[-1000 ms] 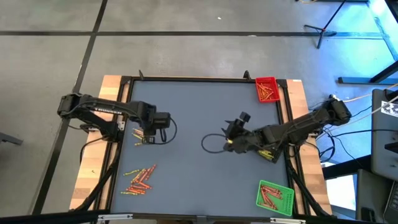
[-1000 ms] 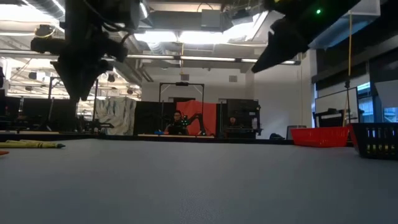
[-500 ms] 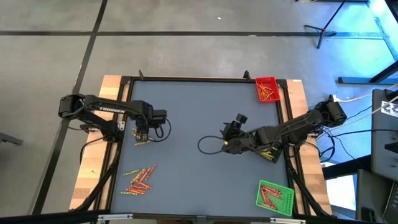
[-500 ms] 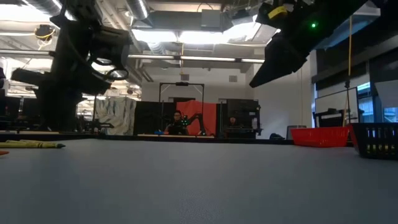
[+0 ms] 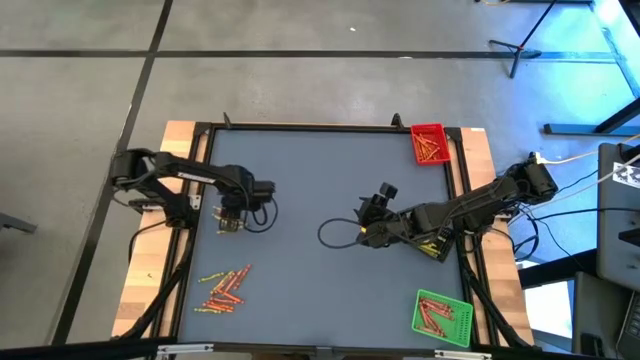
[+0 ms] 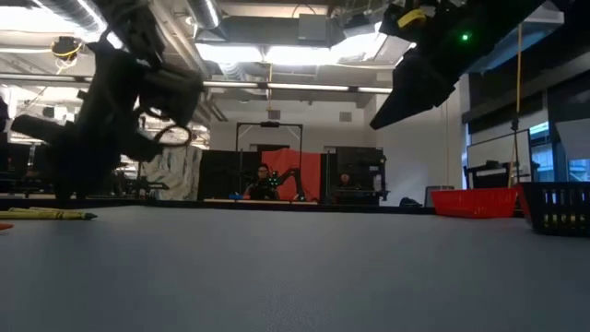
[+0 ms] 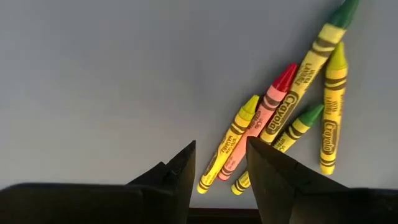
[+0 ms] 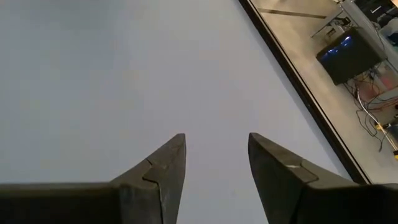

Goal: Sort crayons
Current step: Put the yellow green crayon into the black basket, then put the red crayon into the green basket

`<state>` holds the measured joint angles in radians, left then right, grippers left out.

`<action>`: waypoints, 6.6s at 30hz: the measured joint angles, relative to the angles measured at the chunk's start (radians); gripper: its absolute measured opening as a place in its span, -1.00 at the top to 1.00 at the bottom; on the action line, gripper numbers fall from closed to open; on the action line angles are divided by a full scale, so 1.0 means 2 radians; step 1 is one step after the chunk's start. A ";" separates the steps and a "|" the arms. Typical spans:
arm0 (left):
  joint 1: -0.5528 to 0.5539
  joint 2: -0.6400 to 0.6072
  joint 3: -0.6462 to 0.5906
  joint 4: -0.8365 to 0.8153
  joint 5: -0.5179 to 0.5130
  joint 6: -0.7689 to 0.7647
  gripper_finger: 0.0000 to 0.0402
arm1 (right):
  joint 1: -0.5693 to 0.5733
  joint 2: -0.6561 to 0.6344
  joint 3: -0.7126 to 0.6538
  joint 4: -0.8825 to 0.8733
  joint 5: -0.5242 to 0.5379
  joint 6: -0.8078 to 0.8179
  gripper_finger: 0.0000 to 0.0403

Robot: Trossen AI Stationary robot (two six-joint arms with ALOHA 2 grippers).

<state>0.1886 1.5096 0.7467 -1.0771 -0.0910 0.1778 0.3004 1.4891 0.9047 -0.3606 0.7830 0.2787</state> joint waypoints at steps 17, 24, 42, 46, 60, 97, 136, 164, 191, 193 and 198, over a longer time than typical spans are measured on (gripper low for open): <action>0.000 0.079 0.002 0.019 -0.006 0.016 0.39 | 0.000 0.000 0.000 0.000 0.000 0.000 0.14; 0.009 0.079 0.002 0.022 -0.007 0.036 0.62 | 0.000 0.000 0.000 0.000 0.000 0.000 0.14; -0.005 0.053 0.062 -0.006 -0.034 0.018 0.99 | 0.000 0.000 0.000 0.002 -0.008 0.020 0.09; -0.027 0.008 0.084 -0.007 -0.036 0.005 0.99 | 0.000 0.000 0.000 0.002 -0.008 0.027 -0.11; -0.086 -0.121 0.103 0.239 -0.023 0.014 0.98 | 0.000 0.001 0.000 0.037 -0.004 -0.006 -0.41; -0.126 0.001 -0.010 0.839 0.054 0.075 0.97 | 0.001 0.083 0.000 0.352 -0.106 -0.226 0.78; -0.167 -0.079 -0.010 0.658 -0.076 0.034 0.42 | 0.041 -0.030 -0.019 -0.467 -0.362 0.415 0.85; -0.175 -0.107 0.140 0.193 -0.076 -0.103 0.42 | 0.043 -0.031 0.075 -0.372 -0.139 0.287 0.17; -0.105 -0.083 -0.034 0.036 0.090 -0.223 0.42 | 0.039 0.019 0.073 -0.119 -0.047 0.054 0.17; -0.105 -0.078 -0.039 0.048 0.090 -0.219 0.42 | 0.039 0.019 0.073 -0.119 -0.047 0.054 0.17; -0.105 -0.059 -0.042 0.068 0.094 -0.214 0.42 | 0.039 0.019 0.073 -0.118 -0.047 0.054 0.17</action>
<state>-0.0208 1.3907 0.6632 -0.9416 0.0975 -0.2498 0.3790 1.5272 1.0515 -0.5967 0.6884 0.3866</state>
